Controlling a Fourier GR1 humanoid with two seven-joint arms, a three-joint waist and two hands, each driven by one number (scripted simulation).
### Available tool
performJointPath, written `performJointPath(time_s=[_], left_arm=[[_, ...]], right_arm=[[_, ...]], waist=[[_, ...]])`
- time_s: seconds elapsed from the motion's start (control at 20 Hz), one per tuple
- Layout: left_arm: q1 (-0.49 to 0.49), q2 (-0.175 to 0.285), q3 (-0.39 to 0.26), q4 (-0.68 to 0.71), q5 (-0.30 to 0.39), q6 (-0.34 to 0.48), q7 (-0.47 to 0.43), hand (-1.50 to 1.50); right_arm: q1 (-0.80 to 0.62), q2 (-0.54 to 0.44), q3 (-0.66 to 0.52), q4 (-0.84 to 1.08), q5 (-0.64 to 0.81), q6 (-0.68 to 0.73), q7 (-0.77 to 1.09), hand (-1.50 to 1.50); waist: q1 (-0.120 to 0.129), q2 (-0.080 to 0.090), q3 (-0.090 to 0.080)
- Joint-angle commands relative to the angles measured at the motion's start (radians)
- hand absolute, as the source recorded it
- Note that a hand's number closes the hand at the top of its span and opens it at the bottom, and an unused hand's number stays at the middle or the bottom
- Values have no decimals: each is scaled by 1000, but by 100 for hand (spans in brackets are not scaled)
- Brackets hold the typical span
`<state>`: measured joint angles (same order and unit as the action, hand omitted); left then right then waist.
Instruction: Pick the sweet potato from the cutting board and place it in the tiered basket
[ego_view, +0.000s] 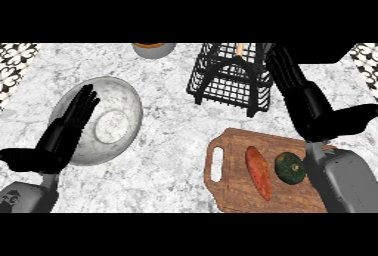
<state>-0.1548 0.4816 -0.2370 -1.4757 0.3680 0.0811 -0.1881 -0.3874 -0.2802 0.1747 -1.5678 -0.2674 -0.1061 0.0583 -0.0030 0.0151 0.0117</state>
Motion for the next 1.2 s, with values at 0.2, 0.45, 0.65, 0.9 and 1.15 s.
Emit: performJointPath(time_s=[0.2,0.45,0.65,0.9,1.15], left_arm=[[150,-63,-1,125,-82,201,96,0],[241,-98,2,132,-63,241,109,0],[201,-182,-94,70,-165,363,201,0],[190,-179,-51,158,-167,321,140,0],[199,-172,-63,109,-158,307,162,0]], right_arm=[[96,-167,-161,-45,95,-46,-89,150],[276,-51,-367,78,102,-398,-3,-150],[463,31,-369,-99,63,-351,-201,-150],[662,-74,-234,-425,159,-295,95,-150],[720,-319,-137,-450,246,-105,317,-150]], waist=[[-15,-18,-11],[-54,-18,-9],[-22,-20,-10],[-23,-20,-15],[-16,-18,-17]])
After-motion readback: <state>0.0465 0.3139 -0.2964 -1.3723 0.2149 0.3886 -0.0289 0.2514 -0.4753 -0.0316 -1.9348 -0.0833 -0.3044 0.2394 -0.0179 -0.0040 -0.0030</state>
